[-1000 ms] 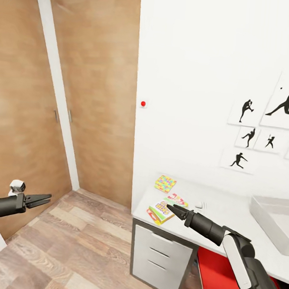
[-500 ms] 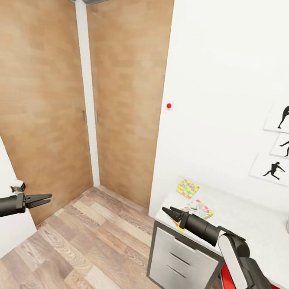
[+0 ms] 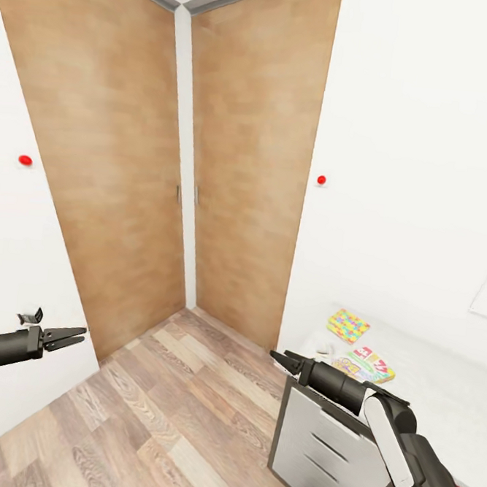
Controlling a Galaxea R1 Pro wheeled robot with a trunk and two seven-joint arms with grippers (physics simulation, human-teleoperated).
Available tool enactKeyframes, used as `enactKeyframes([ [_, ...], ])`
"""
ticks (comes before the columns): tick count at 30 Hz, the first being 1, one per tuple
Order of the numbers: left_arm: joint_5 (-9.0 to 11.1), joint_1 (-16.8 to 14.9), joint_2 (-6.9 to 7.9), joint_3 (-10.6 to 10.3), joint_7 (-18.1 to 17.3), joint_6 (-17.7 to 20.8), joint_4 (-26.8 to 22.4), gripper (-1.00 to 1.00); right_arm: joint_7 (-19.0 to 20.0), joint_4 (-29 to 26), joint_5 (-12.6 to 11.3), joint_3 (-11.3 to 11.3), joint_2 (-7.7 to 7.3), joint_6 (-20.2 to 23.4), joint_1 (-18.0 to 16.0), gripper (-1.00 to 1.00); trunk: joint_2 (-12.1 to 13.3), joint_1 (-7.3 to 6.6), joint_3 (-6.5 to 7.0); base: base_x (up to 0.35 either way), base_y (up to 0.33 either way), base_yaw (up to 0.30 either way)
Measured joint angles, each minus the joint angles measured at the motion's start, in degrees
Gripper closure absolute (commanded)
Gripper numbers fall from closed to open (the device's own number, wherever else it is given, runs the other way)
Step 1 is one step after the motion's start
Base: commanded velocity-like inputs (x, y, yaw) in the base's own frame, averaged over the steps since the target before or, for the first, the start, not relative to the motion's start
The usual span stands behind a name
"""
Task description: Put all the toys in the child's room - the three board games (two on the bed and one on the table), the two jigsaw puzzles on the table, and the tennis ball on the table - inside the toy box on the table in the child's room.
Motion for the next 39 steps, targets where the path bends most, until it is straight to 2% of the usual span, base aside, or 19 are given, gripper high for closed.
enactKeyframes([
  [4, 0.0, 0.0, 0.00, 0.0, 0.0, 0.0, 0.0, -1.00, -1.5, 0.0, 0.0, 1.0, 0.04, 0.0, 0.0, -1.00, 0.0, 0.00, -0.13, -0.001, 0.000, 0.282],
  [11, 0.0, 0.0, 0.00, 0.0, 0.0, 0.0, 0.0, -1.00, -2.6, 0.0, 0.0, 1.3, 0.33, 0.0, -0.1, -1.00, 0.0, 0.00, -0.36, 0.000, 0.000, 0.282],
  [18, 0.0, 0.0, 0.03, 0.0, 0.0, 0.0, 0.0, -1.00, -2.8, 0.0, 0.0, 1.6, 1.13, 0.1, -0.1, -1.00, 0.0, 0.00, -0.61, 0.000, 0.000, 0.282],
  [24, 0.0, 0.0, 0.03, 0.1, 0.0, 0.1, 0.0, -1.00, -4.1, 0.1, 0.1, 2.8, 1.87, 0.1, -0.1, -1.00, 0.0, 0.00, -0.82, 0.000, 0.000, 0.282],
  [30, 0.0, 0.0, 0.01, 0.0, 0.0, 0.1, 0.0, -1.00, -5.7, 0.1, 0.1, 3.8, 2.00, 0.1, 0.0, -1.00, 0.0, 0.00, -1.03, 0.000, -0.028, 0.282],
  [39, -0.1, 0.0, 0.02, 0.1, 0.0, 0.1, 0.0, -1.00, -6.1, 0.1, 0.1, 4.1, 2.02, 0.1, 0.0, -1.00, 0.0, 0.00, -1.35, 0.000, -0.137, 0.282],
])
